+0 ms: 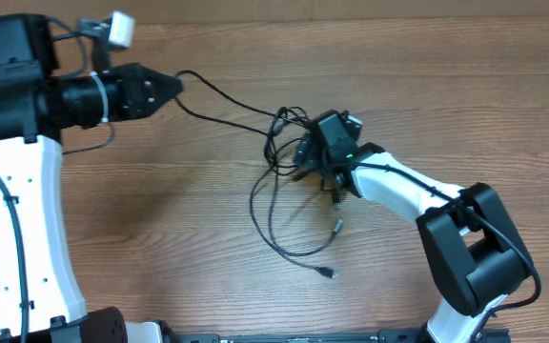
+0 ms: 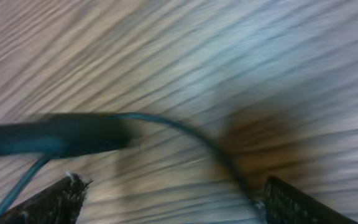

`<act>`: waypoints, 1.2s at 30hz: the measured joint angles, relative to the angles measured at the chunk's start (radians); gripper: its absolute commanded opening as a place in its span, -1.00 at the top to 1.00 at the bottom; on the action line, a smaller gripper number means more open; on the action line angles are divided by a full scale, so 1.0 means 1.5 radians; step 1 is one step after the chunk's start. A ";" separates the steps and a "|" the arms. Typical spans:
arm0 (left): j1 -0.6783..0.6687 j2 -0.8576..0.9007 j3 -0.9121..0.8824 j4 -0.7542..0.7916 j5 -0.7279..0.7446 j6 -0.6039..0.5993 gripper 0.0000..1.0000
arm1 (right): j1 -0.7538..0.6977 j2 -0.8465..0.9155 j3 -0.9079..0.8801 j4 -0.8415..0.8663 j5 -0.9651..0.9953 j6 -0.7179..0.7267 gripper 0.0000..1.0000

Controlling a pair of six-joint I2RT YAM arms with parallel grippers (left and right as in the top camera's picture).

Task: Untangle cables

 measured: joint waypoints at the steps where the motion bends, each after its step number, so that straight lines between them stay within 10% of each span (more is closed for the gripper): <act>1: 0.011 0.000 0.000 -0.007 0.001 -0.001 0.92 | -0.006 0.000 0.000 -0.003 0.005 0.000 -0.75; 16: 0.187 0.000 0.000 -0.120 -0.056 -0.010 0.92 | -0.045 -0.001 0.042 -0.175 0.040 -0.040 -0.72; 36: 0.202 0.000 0.000 -0.116 -0.243 -0.062 0.91 | -0.191 -0.001 0.058 -0.312 0.150 -0.130 -0.80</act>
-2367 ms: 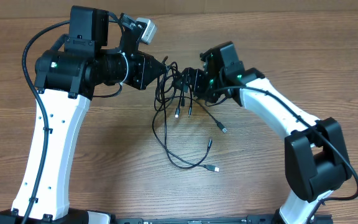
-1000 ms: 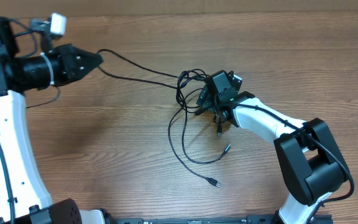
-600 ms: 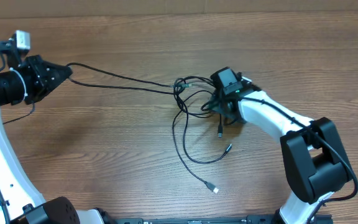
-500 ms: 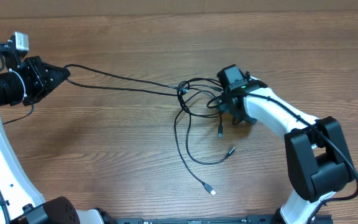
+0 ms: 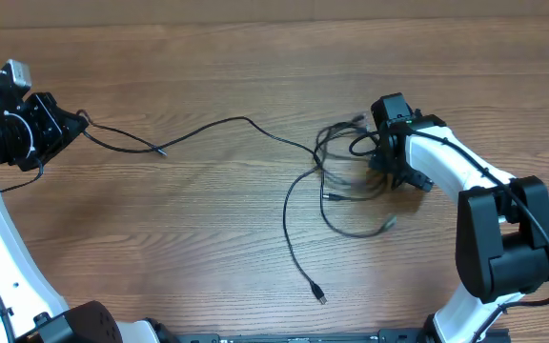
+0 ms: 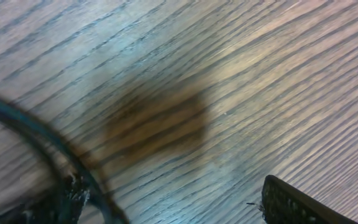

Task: Untangle cables

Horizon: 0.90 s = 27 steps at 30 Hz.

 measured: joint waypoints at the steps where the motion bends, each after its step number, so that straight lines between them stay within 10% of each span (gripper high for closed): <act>1: 0.000 0.000 0.000 0.000 -0.005 -0.001 0.92 | 0.000 0.000 0.000 -0.001 0.000 -0.002 -0.82; 27: -0.177 0.012 0.000 -0.010 -0.110 -0.003 0.92 | 0.000 0.000 0.000 0.022 -0.155 -0.075 -1.00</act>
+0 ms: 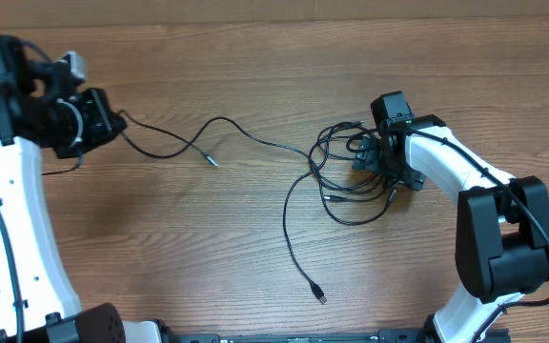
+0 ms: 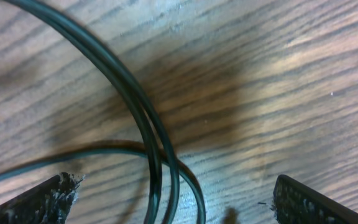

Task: Untangle cables

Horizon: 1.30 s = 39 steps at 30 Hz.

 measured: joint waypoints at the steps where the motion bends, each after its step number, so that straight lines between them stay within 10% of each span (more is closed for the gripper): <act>1: -0.009 0.004 0.000 -0.001 -0.003 0.000 0.91 | 0.000 0.000 0.000 -0.002 -0.003 -0.001 -1.00; 32: -0.367 0.396 0.000 -0.041 -0.150 0.001 0.92 | 0.000 0.000 0.000 0.008 -0.010 -0.003 -1.00; 39: -0.370 0.415 0.000 -0.069 -0.323 -0.100 0.38 | 0.000 0.000 0.000 0.006 -0.018 -0.003 -0.99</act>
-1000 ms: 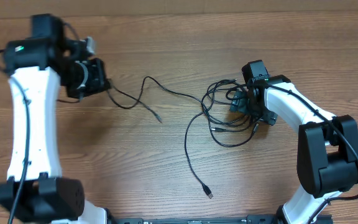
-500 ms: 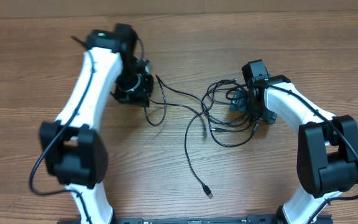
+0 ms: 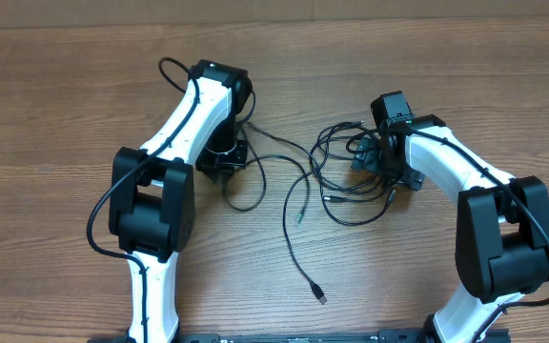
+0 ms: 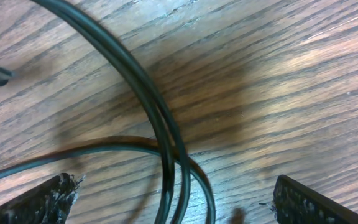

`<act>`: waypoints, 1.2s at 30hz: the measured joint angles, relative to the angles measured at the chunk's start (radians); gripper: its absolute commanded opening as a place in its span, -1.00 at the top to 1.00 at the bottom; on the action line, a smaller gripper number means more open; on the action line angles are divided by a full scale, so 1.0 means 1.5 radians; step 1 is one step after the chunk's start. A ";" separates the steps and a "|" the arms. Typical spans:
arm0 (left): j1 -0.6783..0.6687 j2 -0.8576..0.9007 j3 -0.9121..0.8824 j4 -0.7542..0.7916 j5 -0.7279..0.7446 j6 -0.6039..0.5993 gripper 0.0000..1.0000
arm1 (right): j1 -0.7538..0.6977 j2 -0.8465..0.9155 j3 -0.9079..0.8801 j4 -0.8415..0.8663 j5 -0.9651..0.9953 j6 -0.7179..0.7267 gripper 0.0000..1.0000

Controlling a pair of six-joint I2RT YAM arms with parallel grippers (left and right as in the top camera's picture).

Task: Untangle cables

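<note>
Thin black cables lie in a tangle [image 3: 343, 171] on the wooden table [image 3: 84, 210], right of centre. One strand runs down to a plug [image 3: 321, 298]; another loops [image 3: 246, 198] toward the left. My right gripper [image 3: 368, 157] sits low over the tangle's right side. In the right wrist view this gripper [image 4: 178, 200] is open, with black strands [image 4: 160, 118] crossing between its fingertips [image 4: 55, 199]. My left gripper [image 3: 223, 158] points down at the table beside the left loop; its jaws are hidden under the arm.
The left arm [image 3: 184, 114] reaches across the table's middle from the front. The right arm [image 3: 465, 181] bends in from the right front. A short green-tipped end [image 3: 298, 217] lies between the two loops.
My left gripper has moved from the table's far left to the centre, beside the cable. The long strand once stretched leftward now lies bunched near the middle. The right gripper has barely shifted.
At first the left gripper held a cable end at the upper left while the right sat on the tangle at centre. Then the cable lay stretched far left and the tangle farther right. Later the strand lay slack. Now the left gripper is at the centre.
</note>
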 measured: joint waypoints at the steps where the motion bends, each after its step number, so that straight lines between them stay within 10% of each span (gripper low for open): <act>1: 0.004 0.000 0.000 0.001 -0.018 -0.008 0.25 | 0.000 0.000 0.000 0.001 -0.003 0.000 -1.00; 7: 0.019 0.000 0.000 0.011 -0.059 -0.039 -0.22 | 0.000 0.000 0.000 0.001 -0.010 0.000 -1.00; 25: 0.018 0.002 0.219 -0.009 0.013 -0.042 -0.15 | 0.000 0.000 0.000 0.000 -0.012 0.000 -1.00; 36: 0.008 0.002 0.216 0.118 0.198 -0.072 0.38 | 0.000 0.000 0.000 0.000 -0.013 0.000 -1.00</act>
